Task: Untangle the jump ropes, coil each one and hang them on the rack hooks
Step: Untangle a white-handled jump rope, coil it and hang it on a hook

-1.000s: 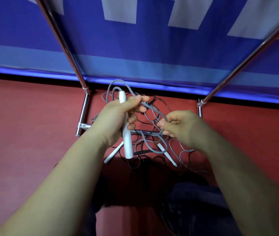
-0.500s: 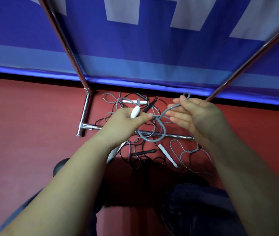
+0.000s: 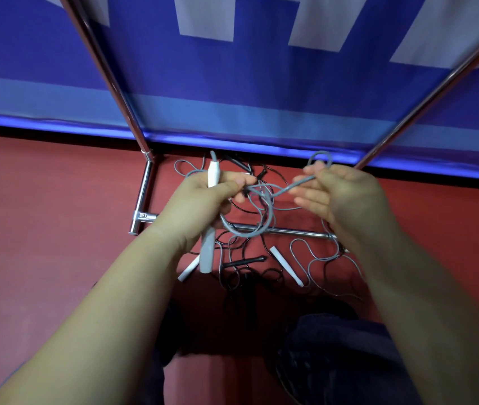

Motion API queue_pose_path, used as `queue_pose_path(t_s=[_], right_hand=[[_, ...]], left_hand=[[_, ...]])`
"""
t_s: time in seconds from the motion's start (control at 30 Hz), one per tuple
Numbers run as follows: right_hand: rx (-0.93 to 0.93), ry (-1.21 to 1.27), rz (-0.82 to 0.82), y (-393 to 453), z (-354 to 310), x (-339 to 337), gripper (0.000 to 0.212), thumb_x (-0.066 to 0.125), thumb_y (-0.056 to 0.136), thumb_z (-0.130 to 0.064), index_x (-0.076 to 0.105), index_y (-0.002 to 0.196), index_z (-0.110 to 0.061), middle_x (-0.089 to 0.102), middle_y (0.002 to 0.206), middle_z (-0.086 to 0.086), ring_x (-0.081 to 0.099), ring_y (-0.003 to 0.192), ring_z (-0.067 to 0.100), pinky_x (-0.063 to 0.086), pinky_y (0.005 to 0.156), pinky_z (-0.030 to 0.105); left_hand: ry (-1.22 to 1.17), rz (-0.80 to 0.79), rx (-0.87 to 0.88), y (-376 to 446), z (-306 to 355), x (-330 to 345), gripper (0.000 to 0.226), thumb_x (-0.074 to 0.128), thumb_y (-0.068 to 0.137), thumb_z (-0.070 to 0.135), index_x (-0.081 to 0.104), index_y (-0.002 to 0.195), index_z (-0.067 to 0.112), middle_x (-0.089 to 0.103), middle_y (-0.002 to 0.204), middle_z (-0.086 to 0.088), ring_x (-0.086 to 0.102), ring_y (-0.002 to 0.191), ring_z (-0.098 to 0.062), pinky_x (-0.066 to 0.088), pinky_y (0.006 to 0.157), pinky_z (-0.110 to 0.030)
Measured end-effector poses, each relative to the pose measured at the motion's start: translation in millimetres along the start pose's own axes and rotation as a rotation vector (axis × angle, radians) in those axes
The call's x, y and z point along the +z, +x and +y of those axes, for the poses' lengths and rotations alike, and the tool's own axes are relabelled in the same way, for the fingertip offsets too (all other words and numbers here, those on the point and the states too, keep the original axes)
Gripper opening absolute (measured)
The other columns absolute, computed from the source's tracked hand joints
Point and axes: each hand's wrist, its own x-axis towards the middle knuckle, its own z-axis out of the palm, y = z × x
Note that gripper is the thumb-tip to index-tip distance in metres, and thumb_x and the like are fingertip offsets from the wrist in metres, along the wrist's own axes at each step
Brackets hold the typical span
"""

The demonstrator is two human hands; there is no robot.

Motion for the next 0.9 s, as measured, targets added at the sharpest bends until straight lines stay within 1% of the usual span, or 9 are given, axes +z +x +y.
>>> queue_pose_path(t_s=[0.1,0.2,0.27,0.37,0.5,0.57,0.67,0.77,0.9], right_hand=[[0.037,0.245,0.076,1,-6,-4,0.025,0.039,0.100,-0.017,0.054,0.082,-0.008,0.065,0.075,0.007,0.067,0.053,0.008,0.055,0.054,0.018],[0.077,0.283,0.029,0,-5,-2,0.025,0.038,0.100,-0.018,0.052,0.083,-0.007,0.068,0.061,0.004,0.068,0.053,0.010,0.055,0.052,0.019],[0.073,0.178,-0.037,-1,-3,0,0.025,0.039,0.100,-0.018,0.053,0.082,-0.007,0.069,0.062,0.005,0.068,0.053,0.011,0.054,0.050,0.019],[0.022,-0.106,-0.075,-2,4,3,0.025,0.043,0.099,-0.017,0.054,0.078,-0.009,0.064,0.073,0.009,0.066,0.050,0.009,0.053,0.048,0.018],[0.042,-0.319,-0.105,-2,11,6,0.023,0.047,0.097,-0.016,0.055,0.076,-0.010,0.063,0.070,0.007,0.065,0.047,0.006,0.053,0.047,0.018],[0.074,-0.281,-0.104,-2,11,7,0.024,0.047,0.097,-0.016,0.054,0.075,-0.009,0.063,0.069,0.008,0.065,0.047,0.007,0.054,0.047,0.019],[0.135,-0.065,-0.122,-4,5,6,0.022,0.048,0.096,-0.017,0.055,0.078,-0.007,0.066,0.068,0.010,0.068,0.052,0.012,0.053,0.046,0.020],[0.189,0.146,-0.144,-5,2,6,0.022,0.046,0.097,-0.017,0.054,0.081,-0.005,0.069,0.060,0.006,0.070,0.057,0.015,0.053,0.048,0.019],[0.202,0.405,-0.062,-2,-3,2,0.021,0.043,0.098,-0.017,0.052,0.083,-0.006,0.069,0.057,0.004,0.069,0.056,0.012,0.052,0.047,0.018]], left_hand=[[0.038,0.089,-0.042,4,-5,-3,0.023,0.052,0.095,0.013,0.071,0.084,0.022,0.051,0.055,0.009,0.035,0.046,-0.007,0.029,0.039,-0.016],[0.186,0.111,-0.061,4,-10,-1,0.022,0.056,0.092,0.012,0.070,0.081,0.024,0.055,0.054,0.012,0.041,0.042,-0.004,0.033,0.040,-0.016],[0.346,0.142,-0.058,3,-12,-1,0.015,0.063,0.087,0.011,0.069,0.082,0.023,0.061,0.064,0.008,0.050,0.047,-0.003,0.037,0.045,-0.016],[0.636,0.238,-0.055,2,-17,-2,0.013,0.070,0.081,0.012,0.071,0.089,0.022,0.068,0.078,-0.002,0.062,0.071,-0.019,0.043,0.064,-0.025],[0.471,0.413,0.098,-1,-9,-1,0.010,0.065,0.084,0.016,0.071,0.082,0.023,0.072,0.083,-0.002,0.064,0.080,-0.019,0.048,0.073,-0.029],[0.323,0.348,0.180,-5,-2,2,0.010,0.065,0.086,0.015,0.072,0.081,0.021,0.070,0.078,0.009,0.062,0.071,-0.002,0.047,0.067,-0.018],[0.254,0.043,0.150,-13,4,10,0.008,0.067,0.085,0.016,0.071,0.079,0.017,0.064,0.058,0.017,0.054,0.053,0.008,0.037,0.052,-0.003],[0.364,-0.131,0.087,-16,-1,12,0.015,0.069,0.084,0.023,0.067,0.073,0.012,0.039,0.042,0.014,0.032,0.040,-0.001,0.026,0.043,-0.010],[0.420,-0.077,0.075,-8,-7,8,0.024,0.067,0.086,0.027,0.068,0.084,0.003,0.046,0.053,0.004,0.038,0.052,-0.009,0.032,0.054,-0.022]])
